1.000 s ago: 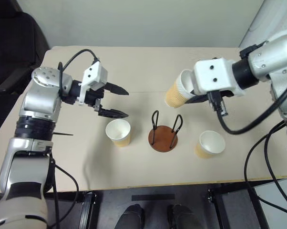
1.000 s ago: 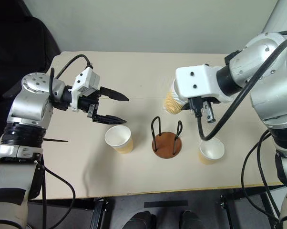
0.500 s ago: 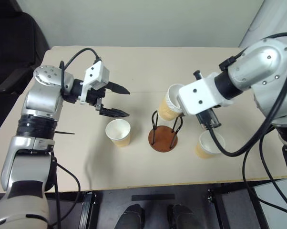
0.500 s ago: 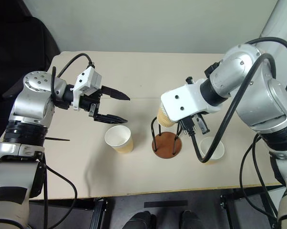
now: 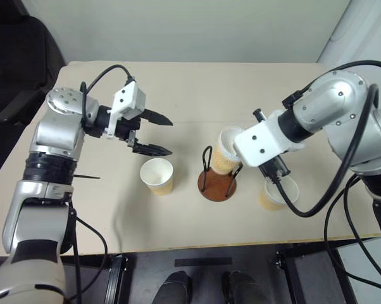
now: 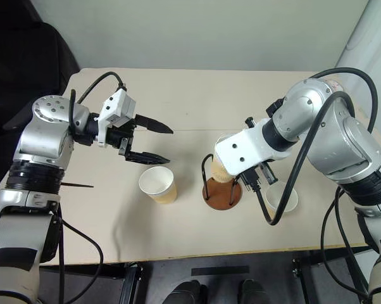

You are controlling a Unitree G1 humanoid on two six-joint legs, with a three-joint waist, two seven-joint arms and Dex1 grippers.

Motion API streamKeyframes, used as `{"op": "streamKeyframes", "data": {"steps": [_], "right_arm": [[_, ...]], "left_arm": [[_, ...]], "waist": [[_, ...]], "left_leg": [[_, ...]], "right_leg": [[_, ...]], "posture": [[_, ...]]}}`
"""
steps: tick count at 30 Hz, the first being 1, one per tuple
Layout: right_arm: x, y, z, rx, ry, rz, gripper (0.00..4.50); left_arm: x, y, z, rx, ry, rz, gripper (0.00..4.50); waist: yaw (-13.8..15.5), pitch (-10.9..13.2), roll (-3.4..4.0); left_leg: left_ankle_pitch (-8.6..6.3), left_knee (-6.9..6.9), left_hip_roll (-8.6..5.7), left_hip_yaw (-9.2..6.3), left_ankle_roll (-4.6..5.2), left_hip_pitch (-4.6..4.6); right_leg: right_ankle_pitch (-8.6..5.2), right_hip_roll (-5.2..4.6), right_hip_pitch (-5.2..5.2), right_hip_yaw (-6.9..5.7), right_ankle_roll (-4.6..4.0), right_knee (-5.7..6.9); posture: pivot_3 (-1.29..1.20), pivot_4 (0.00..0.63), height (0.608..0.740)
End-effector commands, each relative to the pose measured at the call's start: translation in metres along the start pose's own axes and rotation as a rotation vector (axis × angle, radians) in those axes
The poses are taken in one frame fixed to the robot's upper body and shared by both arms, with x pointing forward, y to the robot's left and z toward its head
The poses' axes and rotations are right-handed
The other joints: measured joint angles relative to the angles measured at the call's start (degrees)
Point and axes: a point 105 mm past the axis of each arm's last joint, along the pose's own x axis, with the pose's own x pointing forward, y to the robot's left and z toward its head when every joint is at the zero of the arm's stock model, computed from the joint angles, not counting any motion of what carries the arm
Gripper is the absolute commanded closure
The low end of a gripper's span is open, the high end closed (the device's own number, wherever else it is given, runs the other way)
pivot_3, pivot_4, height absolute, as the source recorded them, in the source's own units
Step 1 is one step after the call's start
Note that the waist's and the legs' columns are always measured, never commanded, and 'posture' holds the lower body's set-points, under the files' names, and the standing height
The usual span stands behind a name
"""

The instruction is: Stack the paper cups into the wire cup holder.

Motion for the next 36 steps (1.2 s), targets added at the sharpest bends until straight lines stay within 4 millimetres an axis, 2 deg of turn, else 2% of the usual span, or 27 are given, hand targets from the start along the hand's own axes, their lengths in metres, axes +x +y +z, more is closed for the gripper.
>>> {"op": "streamKeyframes", "data": {"steps": [1, 4, 10, 12, 18, 24, 26, 31, 36], "right_arm": [[-0.008, -0.005, 0.011, -0.016, -0.036, -0.052, 2.50], [-0.012, -0.013, 0.017, 0.013, -0.082, -0.116, 1.49], [-0.040, -0.042, 0.024, 0.206, -0.229, -0.306, 1.49], [-0.049, -0.039, 0.025, 0.294, -0.280, -0.313, 1.49], [-0.063, 0.006, 0.007, 0.512, -0.254, -0.250, 1.49], [-0.067, 0.044, -0.005, 0.605, -0.162, -0.196, 1.49], [-0.063, 0.057, -0.002, 0.623, -0.155, -0.158, 1.49], [-0.049, 0.075, -0.002, 0.657, -0.140, -0.115, 1.49], [-0.030, 0.092, -0.018, 0.674, -0.066, -0.097, 1.49]], "left_arm": [[-0.003, 0.000, 0.010, 0.046, -0.006, -0.018, 0.00], [-0.003, 0.000, 0.010, 0.046, -0.007, -0.018, 0.00], [-0.004, 0.000, 0.011, 0.045, -0.011, -0.016, 0.00], [-0.005, -0.001, 0.011, 0.045, -0.008, -0.016, 0.00], [-0.006, 0.001, 0.012, 0.048, -0.002, -0.018, 0.00], [-0.001, -0.002, 0.013, 0.061, 0.004, -0.053, 0.00], [0.002, -0.001, 0.014, 0.063, 0.000, -0.059, 0.00], [0.005, 0.001, 0.014, 0.068, -0.004, -0.065, 0.00], [0.005, 0.002, 0.014, 0.072, -0.003, -0.068, 0.00]], "waist": [[-0.03, 0.00, 0.00], [-0.05, 0.00, 0.00], [-0.08, 0.00, 0.00], [-0.04, 0.00, 0.00], [0.50, 0.00, 0.00], [0.45, 0.00, 0.00], [0.44, 0.00, 0.00], [0.42, 0.00, -0.01], [0.49, 0.00, -0.02]], "left_leg": [[0.00, 0.00, 0.00, 0.01, 0.00, 0.00], [0.00, -0.01, 0.01, 0.00, 0.00, 0.00], [0.00, 0.01, -0.01, 0.01, 0.00, 0.00], [0.00, -0.02, -0.01, 0.00, 0.00, 0.00], [0.00, -0.03, -0.06, -0.05, 0.00, -0.09], [0.01, -0.05, -0.02, -0.01, -0.02, -0.08], [0.01, -0.02, -0.02, 0.01, -0.02, -0.08], [0.01, 0.08, -0.02, 0.05, -0.02, -0.02], [0.01, 0.08, -0.03, 0.06, -0.02, 0.01]], "right_leg": [[0.00, 0.00, 0.00, 0.00, 0.00, 0.00], [0.00, 0.00, 0.00, 0.00, 0.00, 0.00], [0.00, 0.00, 0.00, 0.01, 0.00, -0.01], [0.00, 0.01, -0.02, 0.00, 0.00, -0.01], [-0.03, -0.02, 0.03, -0.03, -0.04, -0.18], [-0.06, -0.01, -0.01, 0.00, 0.01, -0.04], [-0.06, 0.00, -0.01, 0.00, 0.02, 0.02], [-0.07, -0.01, 0.01, 0.07, 0.05, 0.13], [-0.06, -0.02, 0.03, 0.06, 0.06, 0.16]], "posture": [[0.00, 0.150, 0.740], [0.00, 0.150, 0.740], [0.00, 0.150, 0.740], [0.00, 0.150, 0.740], [0.00, 0.150, 0.740], [0.00, 0.150, 0.740], [0.00, 0.150, 0.740], [0.00, 0.150, 0.740], [0.00, 0.150, 0.740]]}}
